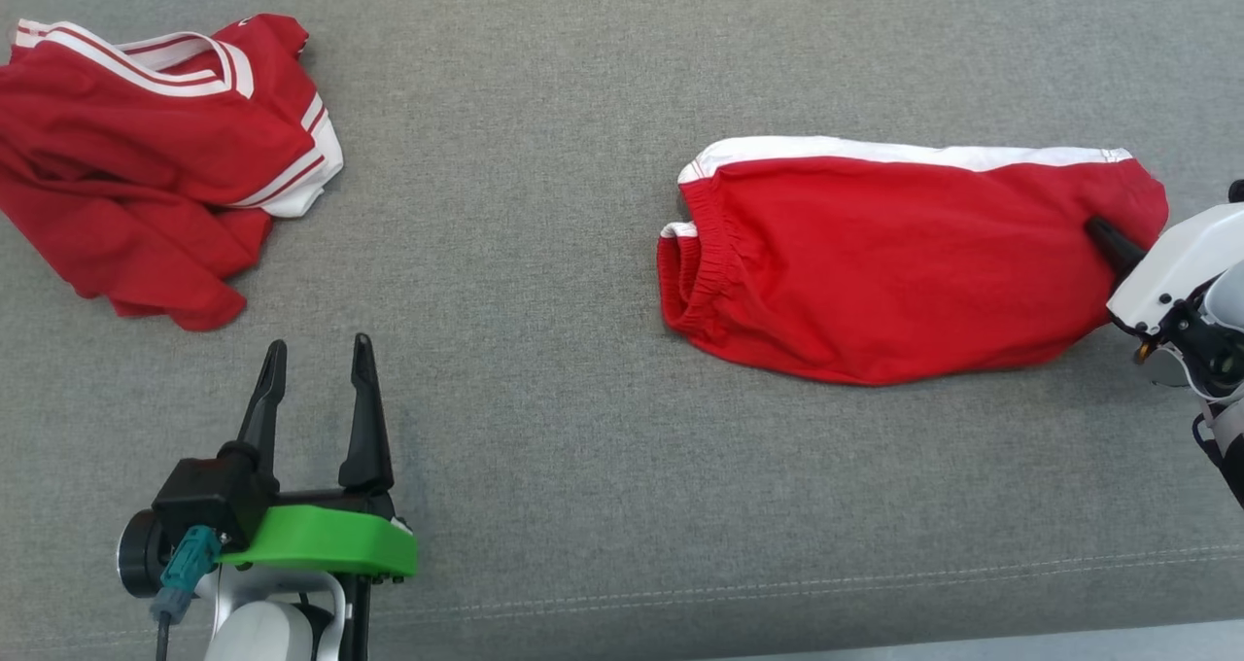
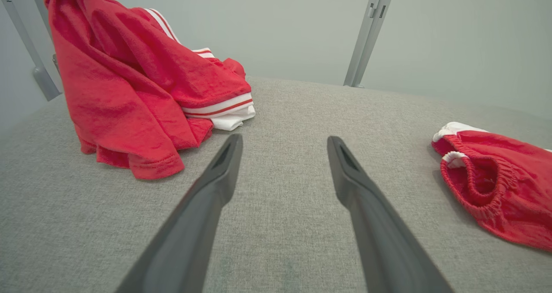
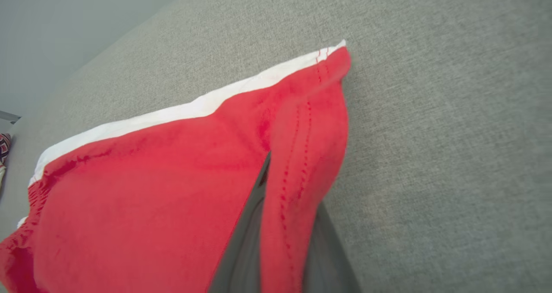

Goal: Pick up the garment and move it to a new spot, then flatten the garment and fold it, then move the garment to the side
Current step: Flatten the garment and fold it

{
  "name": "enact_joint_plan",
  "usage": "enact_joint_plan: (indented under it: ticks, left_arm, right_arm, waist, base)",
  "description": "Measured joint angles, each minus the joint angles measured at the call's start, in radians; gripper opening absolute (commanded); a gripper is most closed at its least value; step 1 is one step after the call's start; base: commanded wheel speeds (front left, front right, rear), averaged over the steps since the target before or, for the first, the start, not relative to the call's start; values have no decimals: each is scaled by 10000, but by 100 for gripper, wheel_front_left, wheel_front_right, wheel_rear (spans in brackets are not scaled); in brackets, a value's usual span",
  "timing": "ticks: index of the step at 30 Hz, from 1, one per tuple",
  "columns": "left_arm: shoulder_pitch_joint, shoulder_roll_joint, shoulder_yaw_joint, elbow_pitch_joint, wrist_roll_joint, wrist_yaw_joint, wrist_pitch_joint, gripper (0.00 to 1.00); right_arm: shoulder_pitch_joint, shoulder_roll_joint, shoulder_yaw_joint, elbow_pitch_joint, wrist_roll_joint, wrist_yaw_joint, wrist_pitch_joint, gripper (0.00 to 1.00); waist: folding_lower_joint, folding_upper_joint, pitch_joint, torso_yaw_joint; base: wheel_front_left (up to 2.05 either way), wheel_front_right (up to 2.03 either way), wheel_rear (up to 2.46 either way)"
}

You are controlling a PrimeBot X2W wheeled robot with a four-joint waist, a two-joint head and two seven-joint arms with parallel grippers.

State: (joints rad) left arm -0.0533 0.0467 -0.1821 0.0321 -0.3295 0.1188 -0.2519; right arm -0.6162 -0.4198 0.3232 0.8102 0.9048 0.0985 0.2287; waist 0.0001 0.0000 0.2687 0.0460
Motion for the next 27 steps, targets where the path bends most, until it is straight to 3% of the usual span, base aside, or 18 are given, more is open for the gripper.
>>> enact_joint_plan:
  ticks: [9,27]
  left_arm:
    - [13,-4,-151,201,0,-44,0,100]
    - [115,-8,-591,393,-25,-132,0,100]
  right_arm:
    - [-275,330,506,-355,-113,161,-255,0]
    - [-315,1647,3166,-2153,-395,247,153,0]
  waist:
    - [0,0,-316,-130]
    - [0,0,-1007,133]
  base:
    - [0,0,0]
    - [0,0,0]
